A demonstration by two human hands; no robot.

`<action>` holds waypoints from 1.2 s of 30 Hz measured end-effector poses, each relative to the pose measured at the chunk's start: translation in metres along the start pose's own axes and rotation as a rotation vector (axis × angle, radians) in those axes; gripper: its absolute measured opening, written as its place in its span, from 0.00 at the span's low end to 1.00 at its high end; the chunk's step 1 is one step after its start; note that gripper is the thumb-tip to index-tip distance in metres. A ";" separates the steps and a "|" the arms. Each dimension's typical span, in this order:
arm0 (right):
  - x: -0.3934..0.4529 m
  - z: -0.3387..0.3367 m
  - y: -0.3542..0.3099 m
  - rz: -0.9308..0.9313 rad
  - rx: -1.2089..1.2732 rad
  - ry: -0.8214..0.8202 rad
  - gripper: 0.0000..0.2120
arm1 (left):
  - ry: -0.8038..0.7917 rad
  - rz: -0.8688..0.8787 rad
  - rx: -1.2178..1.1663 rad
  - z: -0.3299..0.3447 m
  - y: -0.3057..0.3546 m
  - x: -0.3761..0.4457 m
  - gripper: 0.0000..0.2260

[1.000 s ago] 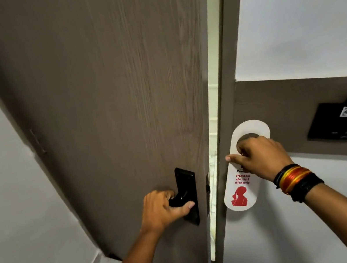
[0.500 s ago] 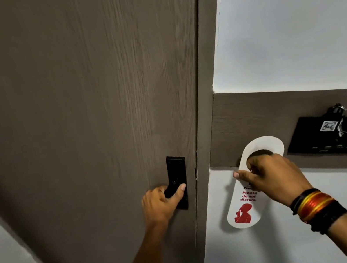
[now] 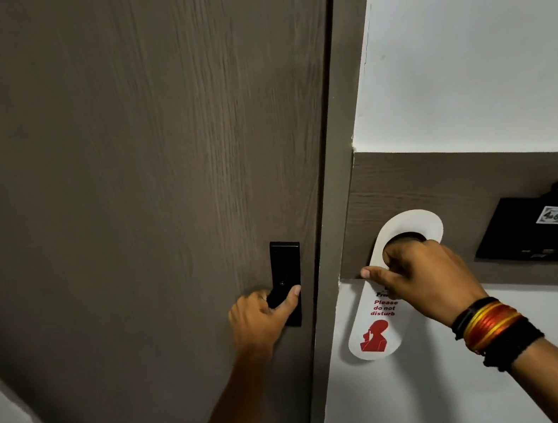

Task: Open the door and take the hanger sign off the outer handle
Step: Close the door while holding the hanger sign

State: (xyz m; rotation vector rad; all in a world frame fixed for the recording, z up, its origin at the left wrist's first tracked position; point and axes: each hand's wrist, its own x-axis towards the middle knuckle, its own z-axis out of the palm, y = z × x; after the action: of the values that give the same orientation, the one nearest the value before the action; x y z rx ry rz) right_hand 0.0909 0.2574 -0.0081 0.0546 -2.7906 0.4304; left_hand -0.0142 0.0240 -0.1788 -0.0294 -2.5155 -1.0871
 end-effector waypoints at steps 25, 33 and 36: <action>0.017 -0.001 -0.004 -0.033 -0.003 0.023 0.27 | -0.095 0.455 0.738 -0.053 0.023 0.044 0.37; 0.015 -0.018 -0.030 -0.062 -0.038 0.056 0.28 | 0.015 0.542 0.625 -0.072 0.073 -0.007 0.29; 0.013 -0.025 -0.044 -0.081 -0.048 0.077 0.28 | -0.101 0.525 0.223 -0.074 0.100 -0.036 0.21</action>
State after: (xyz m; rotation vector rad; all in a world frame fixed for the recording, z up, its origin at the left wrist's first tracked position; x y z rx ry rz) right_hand 0.0896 0.2233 0.0308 0.1370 -2.7110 0.3382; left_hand 0.0626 0.0465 -0.0769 -0.6556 -2.4855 -0.6039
